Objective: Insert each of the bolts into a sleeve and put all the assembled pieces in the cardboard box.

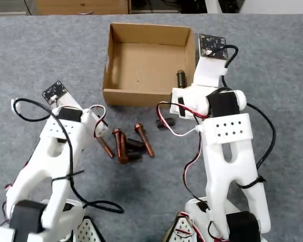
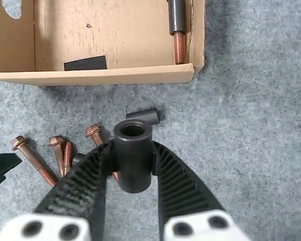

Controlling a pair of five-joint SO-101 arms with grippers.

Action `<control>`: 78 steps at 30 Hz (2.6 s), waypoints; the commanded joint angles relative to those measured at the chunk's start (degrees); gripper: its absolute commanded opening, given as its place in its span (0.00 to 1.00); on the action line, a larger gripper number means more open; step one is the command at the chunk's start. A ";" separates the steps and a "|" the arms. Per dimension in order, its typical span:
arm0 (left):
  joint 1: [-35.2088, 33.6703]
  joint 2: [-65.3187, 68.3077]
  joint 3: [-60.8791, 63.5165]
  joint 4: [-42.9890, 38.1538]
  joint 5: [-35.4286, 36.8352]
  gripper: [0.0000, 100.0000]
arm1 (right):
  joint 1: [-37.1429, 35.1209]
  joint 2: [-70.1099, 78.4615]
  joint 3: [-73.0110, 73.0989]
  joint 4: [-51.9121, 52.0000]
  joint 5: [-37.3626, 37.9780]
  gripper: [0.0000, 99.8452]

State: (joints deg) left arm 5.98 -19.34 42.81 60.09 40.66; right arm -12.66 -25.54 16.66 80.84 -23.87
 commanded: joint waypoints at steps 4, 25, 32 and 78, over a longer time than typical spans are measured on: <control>-0.44 6.73 -2.90 -4.31 0.18 0.16 | 0.75 -2.24 -1.01 -0.18 0.62 0.00; -0.88 27.56 -11.25 -8.53 0.18 0.02 | 0.75 -2.51 -1.01 -0.26 0.62 0.00; -0.88 30.02 -17.14 -4.48 0.35 0.02 | 0.75 -2.59 -1.01 -0.26 0.62 0.00; 24.00 -31.78 -41.14 8.09 -27.34 0.02 | -14.11 -50.77 13.67 5.98 15.91 0.00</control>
State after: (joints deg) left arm 26.81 -48.44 -0.88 73.19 14.99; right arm -23.82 -70.99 25.54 90.24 -8.66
